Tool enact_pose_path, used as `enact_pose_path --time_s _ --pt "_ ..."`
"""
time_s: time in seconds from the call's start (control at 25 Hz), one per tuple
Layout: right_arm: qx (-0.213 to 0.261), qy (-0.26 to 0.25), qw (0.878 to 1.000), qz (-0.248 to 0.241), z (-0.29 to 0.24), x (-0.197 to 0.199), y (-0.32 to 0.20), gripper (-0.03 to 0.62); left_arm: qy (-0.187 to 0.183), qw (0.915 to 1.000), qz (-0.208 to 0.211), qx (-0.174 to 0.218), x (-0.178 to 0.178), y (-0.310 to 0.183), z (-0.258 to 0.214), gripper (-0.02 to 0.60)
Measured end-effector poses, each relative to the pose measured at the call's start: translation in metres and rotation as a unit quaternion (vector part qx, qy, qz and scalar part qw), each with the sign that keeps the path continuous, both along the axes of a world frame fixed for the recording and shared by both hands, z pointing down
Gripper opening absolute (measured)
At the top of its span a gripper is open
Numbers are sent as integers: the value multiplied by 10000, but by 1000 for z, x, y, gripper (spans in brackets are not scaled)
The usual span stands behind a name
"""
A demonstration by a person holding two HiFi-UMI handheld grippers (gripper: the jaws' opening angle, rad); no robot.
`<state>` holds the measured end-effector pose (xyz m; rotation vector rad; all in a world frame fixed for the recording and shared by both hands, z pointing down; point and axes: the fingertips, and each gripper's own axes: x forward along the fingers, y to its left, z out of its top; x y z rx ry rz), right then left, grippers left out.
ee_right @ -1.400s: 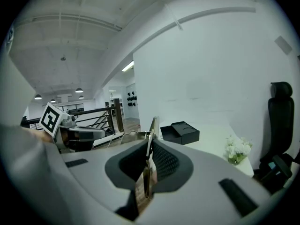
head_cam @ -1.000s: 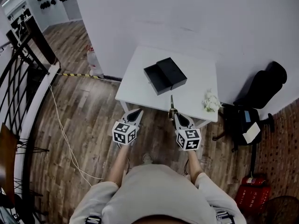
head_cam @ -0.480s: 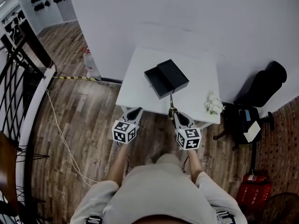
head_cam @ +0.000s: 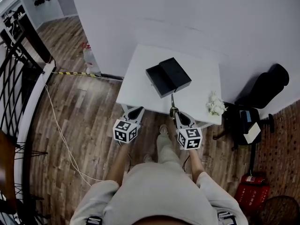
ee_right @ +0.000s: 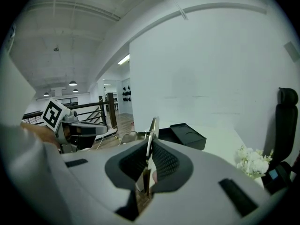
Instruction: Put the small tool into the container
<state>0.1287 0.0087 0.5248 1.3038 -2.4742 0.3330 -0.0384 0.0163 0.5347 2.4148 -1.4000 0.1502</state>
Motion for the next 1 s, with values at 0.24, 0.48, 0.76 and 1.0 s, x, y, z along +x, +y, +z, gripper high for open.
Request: enact_pose_path --time_s 0.24,0.48,0.76,1.0 --pt "36 -38 10000 -74 1 -7 -20 20 -31 10000 -70 -30 -6 -20 6 15" --pt "-2 -43 10000 -84 5 -7 -50 20 -65 10000 16 -5 0 -53 3 15" --pt "-141 -89 9998 -110 16 -14 -98 20 -131 9998 31 -171 -4 -98 14 15" --pt "-248 -111 9995 -132 27 -18 -142 20 -189 9994 7 -275 -8 -141 22 15"
